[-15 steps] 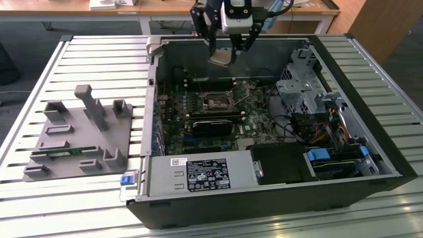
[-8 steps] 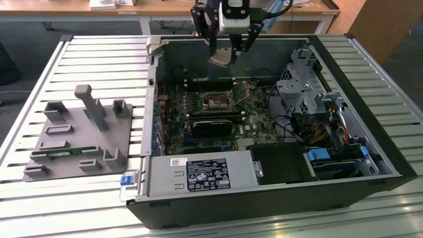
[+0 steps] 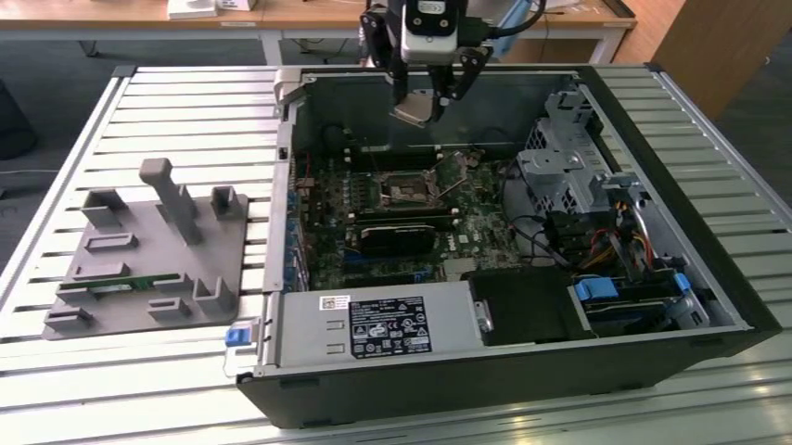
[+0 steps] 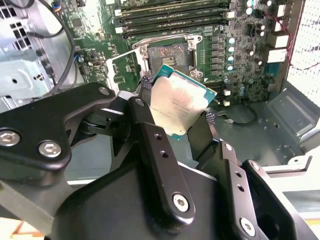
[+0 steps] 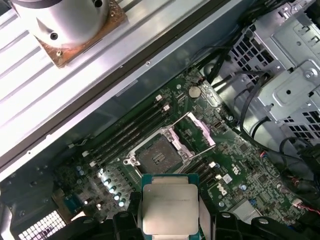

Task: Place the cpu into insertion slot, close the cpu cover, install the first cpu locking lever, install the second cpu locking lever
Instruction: 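Place the cpu into insertion slot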

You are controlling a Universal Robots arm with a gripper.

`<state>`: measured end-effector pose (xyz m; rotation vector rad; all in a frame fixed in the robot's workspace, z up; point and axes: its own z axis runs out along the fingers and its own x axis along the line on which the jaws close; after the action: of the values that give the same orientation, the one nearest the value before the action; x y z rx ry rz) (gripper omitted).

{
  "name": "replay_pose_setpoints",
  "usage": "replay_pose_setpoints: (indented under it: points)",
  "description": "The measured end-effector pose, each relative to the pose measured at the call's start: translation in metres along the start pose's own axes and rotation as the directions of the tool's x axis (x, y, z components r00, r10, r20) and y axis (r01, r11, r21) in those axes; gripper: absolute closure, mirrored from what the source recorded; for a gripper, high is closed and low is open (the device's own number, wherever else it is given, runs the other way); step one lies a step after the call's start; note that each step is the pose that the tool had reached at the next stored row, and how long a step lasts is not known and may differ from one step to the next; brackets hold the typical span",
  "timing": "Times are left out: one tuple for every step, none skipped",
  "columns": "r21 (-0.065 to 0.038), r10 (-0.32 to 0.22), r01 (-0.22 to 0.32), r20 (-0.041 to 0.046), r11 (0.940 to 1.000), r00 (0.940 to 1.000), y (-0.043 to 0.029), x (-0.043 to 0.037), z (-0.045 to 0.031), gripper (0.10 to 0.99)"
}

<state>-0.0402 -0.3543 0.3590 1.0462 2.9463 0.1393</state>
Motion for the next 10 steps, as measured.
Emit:
replay_pose_setpoints:
  points:
    - [0.0,0.011,-0.011,0.001,0.9999,0.9999,0.0001,0.0,0.0001,0.549]
    - [0.0,0.019,-0.019,0.0019,0.9998,0.9998,0.0002,0.0001,0.0003,0.549]
    - [0.0,0.027,-0.027,0.0027,0.9996,0.9996,0.0002,0.0001,0.0003,0.549]
    - [0.0,0.035,-0.035,0.0036,0.9994,0.9994,0.0002,0.0002,0.0004,0.549]
    - [0.0,0.044,-0.044,0.0048,0.999,0.999,0.0002,0.0002,0.0005,0.549]
    - [0.0,0.054,-0.054,0.0058,0.9985,0.9985,0.0002,0.0002,0.0005,0.549]
    - [0.0,0.062,-0.062,0.0065,0.998,0.998,0.0002,0.0002,0.0006,0.549]
    - [0.0,0.07,-0.07,0.0072,0.9975,0.9975,0.0002,0.0002,0.0008,0.549]
    - [0.0,0.079,-0.079,0.008,0.9968,0.9968,0.0002,0.0002,0.0009,0.549]
    - [-0.001,0.088,-0.088,0.0088,0.9961,0.9961,0.0002,0.0002,0.001,0.549]
